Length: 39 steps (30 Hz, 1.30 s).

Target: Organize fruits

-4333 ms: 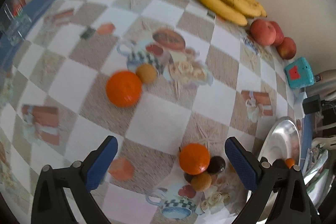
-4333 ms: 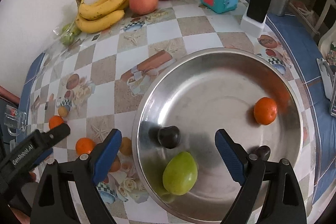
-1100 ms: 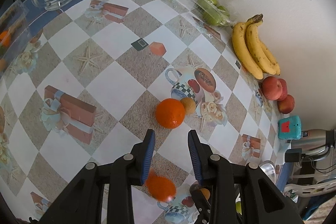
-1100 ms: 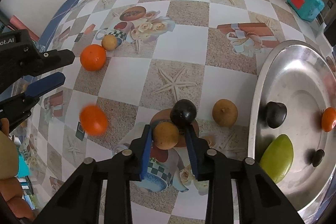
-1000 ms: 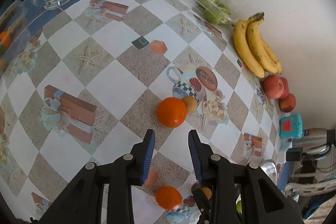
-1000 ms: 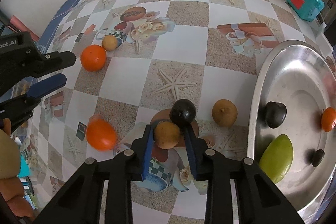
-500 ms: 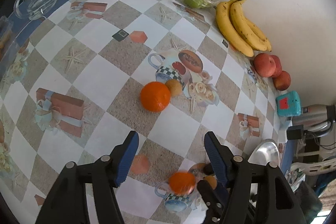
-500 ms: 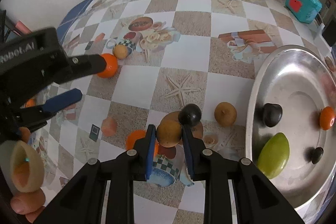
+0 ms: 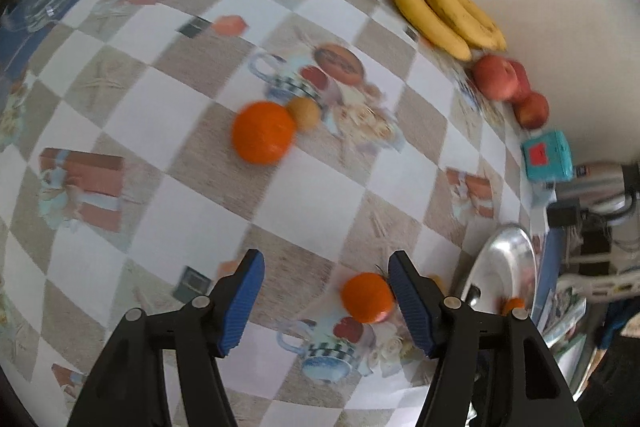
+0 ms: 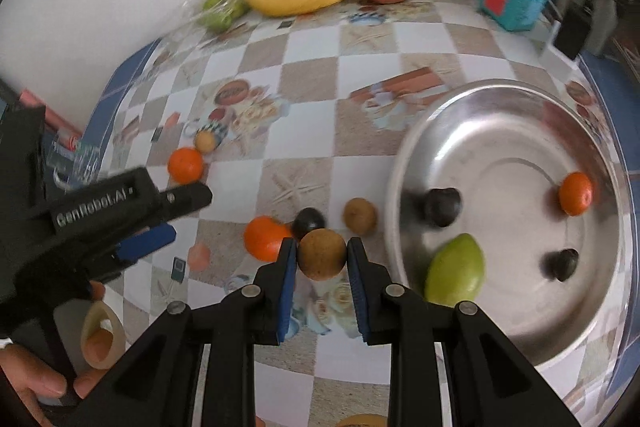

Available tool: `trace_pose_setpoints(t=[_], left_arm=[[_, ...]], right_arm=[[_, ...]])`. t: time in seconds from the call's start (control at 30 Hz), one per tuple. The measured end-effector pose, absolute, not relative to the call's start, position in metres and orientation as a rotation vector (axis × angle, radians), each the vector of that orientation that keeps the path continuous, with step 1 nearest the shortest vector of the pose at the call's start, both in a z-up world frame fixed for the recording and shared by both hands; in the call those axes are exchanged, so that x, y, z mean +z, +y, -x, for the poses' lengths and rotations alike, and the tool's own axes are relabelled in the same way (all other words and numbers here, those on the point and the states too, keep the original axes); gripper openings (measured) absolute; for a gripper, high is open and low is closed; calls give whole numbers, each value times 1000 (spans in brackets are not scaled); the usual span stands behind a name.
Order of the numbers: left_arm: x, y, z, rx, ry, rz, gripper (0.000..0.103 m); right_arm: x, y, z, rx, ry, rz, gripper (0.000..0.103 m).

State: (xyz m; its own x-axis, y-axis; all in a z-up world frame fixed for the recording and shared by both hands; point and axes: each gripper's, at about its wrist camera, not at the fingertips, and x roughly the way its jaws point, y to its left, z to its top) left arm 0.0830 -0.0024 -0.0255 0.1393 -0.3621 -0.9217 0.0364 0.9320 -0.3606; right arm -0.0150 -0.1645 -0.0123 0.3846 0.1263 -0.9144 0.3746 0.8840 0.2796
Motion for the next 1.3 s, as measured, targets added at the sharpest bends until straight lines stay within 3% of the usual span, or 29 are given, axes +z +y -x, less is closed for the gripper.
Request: trace_pose_setpoints(t=[0.4,0.7,0.87,1.3], left_arm=[[-40,-36,-70,-365,1465,156,66],[-42,-48,-60,-377,1460,35,56],[-44,-48,-61,-348,1459,20,40],[-21,-39,-61,-336,1385,74,38]], right_arm=[[-10,-177,20,-186,1164,-525,27],[-3,-182,25,-204,1142,-539,27],[0,-184,27,-207,1134,-546,27],[6,-186,33,-210,1116,-563,27]])
